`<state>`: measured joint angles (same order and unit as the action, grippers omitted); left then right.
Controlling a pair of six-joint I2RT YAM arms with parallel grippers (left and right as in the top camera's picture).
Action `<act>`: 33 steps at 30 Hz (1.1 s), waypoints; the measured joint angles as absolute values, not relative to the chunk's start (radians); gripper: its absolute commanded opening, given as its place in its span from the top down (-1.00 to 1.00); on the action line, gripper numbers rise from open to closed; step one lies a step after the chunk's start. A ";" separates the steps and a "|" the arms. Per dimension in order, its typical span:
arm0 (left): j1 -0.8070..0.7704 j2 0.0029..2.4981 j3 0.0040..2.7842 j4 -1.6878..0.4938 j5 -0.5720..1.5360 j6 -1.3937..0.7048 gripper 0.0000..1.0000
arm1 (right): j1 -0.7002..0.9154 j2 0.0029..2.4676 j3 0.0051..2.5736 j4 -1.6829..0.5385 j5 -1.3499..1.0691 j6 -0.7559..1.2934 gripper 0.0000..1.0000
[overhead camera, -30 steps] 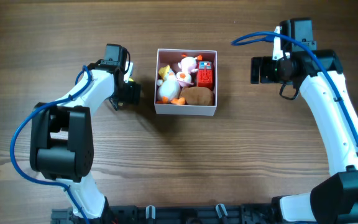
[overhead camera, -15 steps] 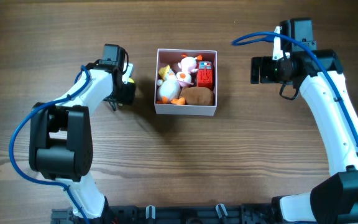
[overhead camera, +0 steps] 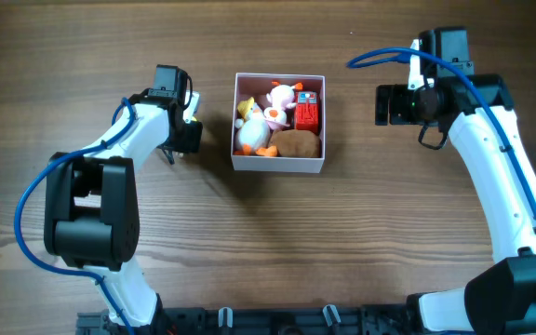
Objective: Pack container
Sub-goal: 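Lift the rattle and carry it over the box with the left gripper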
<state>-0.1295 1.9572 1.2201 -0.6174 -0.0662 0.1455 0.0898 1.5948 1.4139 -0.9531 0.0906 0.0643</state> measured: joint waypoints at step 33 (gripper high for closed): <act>-0.448 1.683 1.235 -0.572 -0.092 0.133 0.90 | 0.090 1.595 1.414 -0.953 0.091 0.064 -0.99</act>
<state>-0.4477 1.6829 1.2354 -0.5724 -0.0917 0.1326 0.0898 1.5948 1.4139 -0.9531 0.0906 0.0643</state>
